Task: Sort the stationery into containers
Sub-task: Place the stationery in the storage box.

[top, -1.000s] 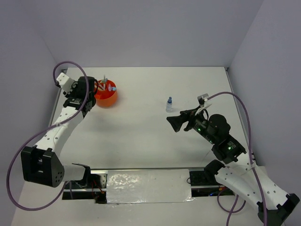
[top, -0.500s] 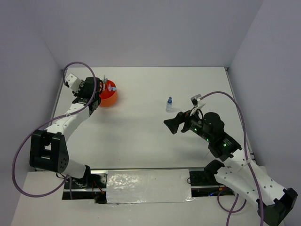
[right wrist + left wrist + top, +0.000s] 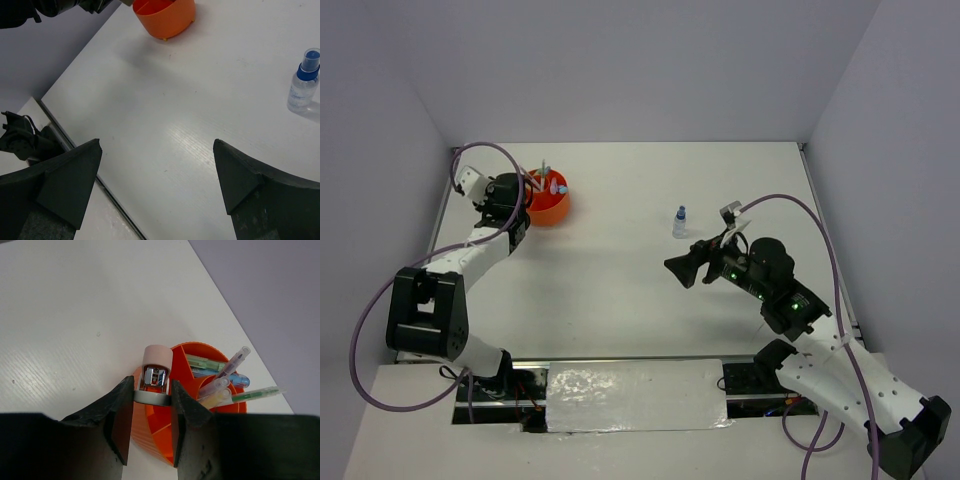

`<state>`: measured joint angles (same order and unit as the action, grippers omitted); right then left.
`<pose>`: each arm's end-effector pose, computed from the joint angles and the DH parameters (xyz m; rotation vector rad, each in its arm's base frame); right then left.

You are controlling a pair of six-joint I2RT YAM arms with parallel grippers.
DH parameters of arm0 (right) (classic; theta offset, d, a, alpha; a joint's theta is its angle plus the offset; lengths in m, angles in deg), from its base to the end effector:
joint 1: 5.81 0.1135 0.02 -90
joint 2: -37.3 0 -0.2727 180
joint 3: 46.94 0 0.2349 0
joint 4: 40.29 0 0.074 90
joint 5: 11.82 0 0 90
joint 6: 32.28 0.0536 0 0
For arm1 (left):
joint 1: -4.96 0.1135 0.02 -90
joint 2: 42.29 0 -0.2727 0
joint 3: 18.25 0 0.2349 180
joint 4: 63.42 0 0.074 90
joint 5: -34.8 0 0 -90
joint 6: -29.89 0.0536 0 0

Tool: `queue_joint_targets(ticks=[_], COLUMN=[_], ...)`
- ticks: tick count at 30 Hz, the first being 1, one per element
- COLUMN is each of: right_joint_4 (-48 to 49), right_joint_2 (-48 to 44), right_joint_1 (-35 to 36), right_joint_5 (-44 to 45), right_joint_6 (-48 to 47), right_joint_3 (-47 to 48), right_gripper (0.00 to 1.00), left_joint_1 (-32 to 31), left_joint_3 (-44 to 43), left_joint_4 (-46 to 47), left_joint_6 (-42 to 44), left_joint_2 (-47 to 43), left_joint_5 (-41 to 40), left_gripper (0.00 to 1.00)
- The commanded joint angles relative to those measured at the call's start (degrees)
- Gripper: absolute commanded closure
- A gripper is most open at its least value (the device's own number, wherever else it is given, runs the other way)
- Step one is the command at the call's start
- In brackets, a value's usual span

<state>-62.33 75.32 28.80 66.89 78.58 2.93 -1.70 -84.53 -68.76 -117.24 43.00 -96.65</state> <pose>0.1254 0.0993 0.3073 -0.3677 1.7913 0.8687 0.3256 -0.0023 0.2617 -1.1851 1.4660 -0.0359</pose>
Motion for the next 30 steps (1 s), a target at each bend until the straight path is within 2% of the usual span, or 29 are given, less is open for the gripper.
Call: queue_joint_targets(ticks=[1,9,14,22,27,30], right_joint_4=[3.3,5.6,6.3,4.9,5.2,5.7], right_joint_2=[0.3,3.1,3.6,2.9,3.2,3.6], right_joint_1=[0.0,0.2,0.3,0.3,0.3,0.3], right_joint_5=[-0.8,-2.2,-3.5,-3.2,-3.7,-4.0], right_joint_6=[-1.1,-0.3,0.1,-0.9,-0.9,-0.7], right_joint_3=[-0.1,-0.8,-1.1,-0.7,-1.0,-1.0], right_gripper=[0.0,0.0,0.0,0.0,0.0,0.0], left_joint_1=[0.1,0.2,0.2,0.4,1.0,1.0], left_joint_3=[0.6,2.5,0.9,3.1,4.3,4.5], left_joint_4=[5.0,6.4,7.9,11.0,13.8,13.5], left_joint_6=[0.0,1.3,3.7,2.2,2.0,2.2], left_joint_2=[0.2,-5.3,-3.2,-0.8,-0.2,0.6], left_joint_5=[2.0,3.7,5.0,5.7,6.7,6.8], left_gripper=[0.98,0.97,0.95,0.93,0.88,0.77])
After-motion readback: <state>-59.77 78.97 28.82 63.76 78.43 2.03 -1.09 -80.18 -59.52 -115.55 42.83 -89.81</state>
